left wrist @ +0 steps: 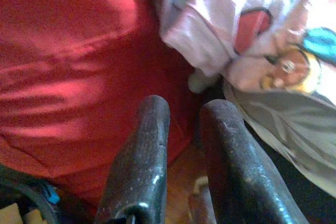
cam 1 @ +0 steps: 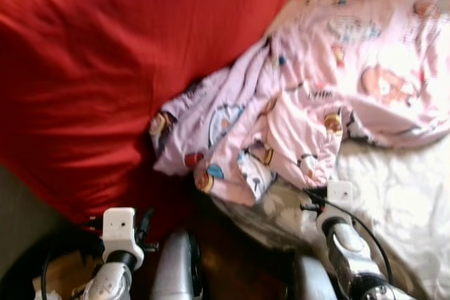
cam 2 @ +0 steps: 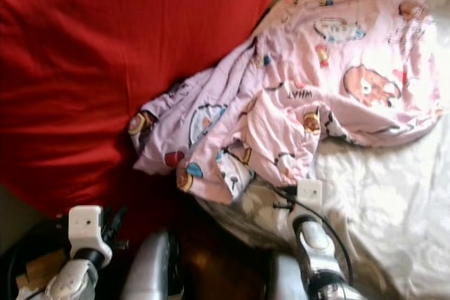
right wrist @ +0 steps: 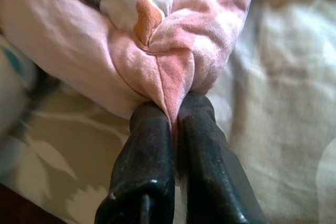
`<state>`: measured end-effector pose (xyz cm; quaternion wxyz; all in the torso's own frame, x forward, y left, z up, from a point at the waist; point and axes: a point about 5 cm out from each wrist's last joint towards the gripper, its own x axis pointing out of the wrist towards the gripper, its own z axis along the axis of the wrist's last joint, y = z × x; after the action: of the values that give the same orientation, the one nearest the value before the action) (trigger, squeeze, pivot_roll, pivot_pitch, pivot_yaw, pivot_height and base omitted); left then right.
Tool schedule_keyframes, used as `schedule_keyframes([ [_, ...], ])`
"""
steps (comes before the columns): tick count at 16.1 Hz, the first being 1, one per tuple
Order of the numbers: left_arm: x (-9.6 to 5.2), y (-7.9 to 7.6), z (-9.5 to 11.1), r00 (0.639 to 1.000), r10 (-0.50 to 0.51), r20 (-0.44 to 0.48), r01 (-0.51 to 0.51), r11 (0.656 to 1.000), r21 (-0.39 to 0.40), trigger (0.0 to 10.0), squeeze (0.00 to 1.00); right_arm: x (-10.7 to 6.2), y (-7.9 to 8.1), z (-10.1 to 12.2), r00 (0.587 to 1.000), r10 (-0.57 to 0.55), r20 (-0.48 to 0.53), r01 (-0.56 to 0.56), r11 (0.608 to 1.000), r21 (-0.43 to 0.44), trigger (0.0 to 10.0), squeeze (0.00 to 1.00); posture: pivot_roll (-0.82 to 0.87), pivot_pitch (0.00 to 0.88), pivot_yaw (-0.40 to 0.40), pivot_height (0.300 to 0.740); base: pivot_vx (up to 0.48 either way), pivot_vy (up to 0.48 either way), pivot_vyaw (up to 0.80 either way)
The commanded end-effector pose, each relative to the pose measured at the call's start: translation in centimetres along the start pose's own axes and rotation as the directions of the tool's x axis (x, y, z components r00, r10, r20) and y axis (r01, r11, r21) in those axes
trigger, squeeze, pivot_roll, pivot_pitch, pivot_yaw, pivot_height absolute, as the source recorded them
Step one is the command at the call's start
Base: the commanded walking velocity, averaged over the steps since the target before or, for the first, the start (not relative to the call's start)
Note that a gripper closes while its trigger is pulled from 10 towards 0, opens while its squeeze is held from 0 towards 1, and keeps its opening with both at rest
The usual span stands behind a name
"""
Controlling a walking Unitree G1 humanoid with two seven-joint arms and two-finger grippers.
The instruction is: Clean up the room
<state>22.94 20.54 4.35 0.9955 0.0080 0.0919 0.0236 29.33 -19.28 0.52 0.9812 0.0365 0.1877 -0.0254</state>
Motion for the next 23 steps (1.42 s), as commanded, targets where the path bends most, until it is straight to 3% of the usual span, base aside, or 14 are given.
schedule_keyframes([
  [1,0.1,0.7,-0.7,1.000,0.022,-0.017,-0.022,1.000,0.007,10.0,0.00,-0.3,0.1,-0.1,1.000,-0.004,0.029,0.003,1.000,0.024,3.4,0.00,0.11,0.000,0.025,0.587,0.000,0.000,0.00],
  [2,0.5,0.8,-0.8,1.000,0.024,-0.019,-0.024,1.000,0.007,10.0,0.00,-0.3,0.0,-0.1,1.000,-0.008,0.029,0.007,1.000,0.020,10.0,0.00,0.10,0.000,0.027,0.587,0.000,0.000,0.00],
  [5,1.2,0.9,-1.2,0.999,0.031,-0.022,-0.031,1.000,0.006,10.0,0.00,-0.3,0.3,0.6,0.995,0.012,0.095,-0.019,0.997,0.072,10.0,0.00,0.08,0.000,0.028,0.587,0.000,0.000,0.00],
  [10,2.0,1.2,-3.1,0.995,0.053,-0.087,-0.054,0.998,-0.013,10.0,0.00,0.1,0.5,1.4,0.994,0.004,0.105,-0.013,0.997,0.082,10.0,0.00,0.08,0.000,0.025,0.647,0.000,0.000,0.00],
  [18,1.2,2.2,-6.9,0.962,0.099,-0.253,-0.113,0.993,-0.041,10.0,0.00,-0.1,0.9,0.9,0.996,0.008,0.094,-0.016,0.996,0.087,10.0,0.00,0.08,0.000,0.022,0.740,0.000,0.000,0.00],
  [23,-0.9,2.2,-10.2,0.904,0.092,-0.417,-0.123,0.991,-0.047,10.0,0.00,-0.2,0.9,0.7,0.995,0.004,0.098,-0.013,0.996,0.091,10.0,0.00,0.07,0.000,0.026,0.740,0.000,0.000,0.00],
])
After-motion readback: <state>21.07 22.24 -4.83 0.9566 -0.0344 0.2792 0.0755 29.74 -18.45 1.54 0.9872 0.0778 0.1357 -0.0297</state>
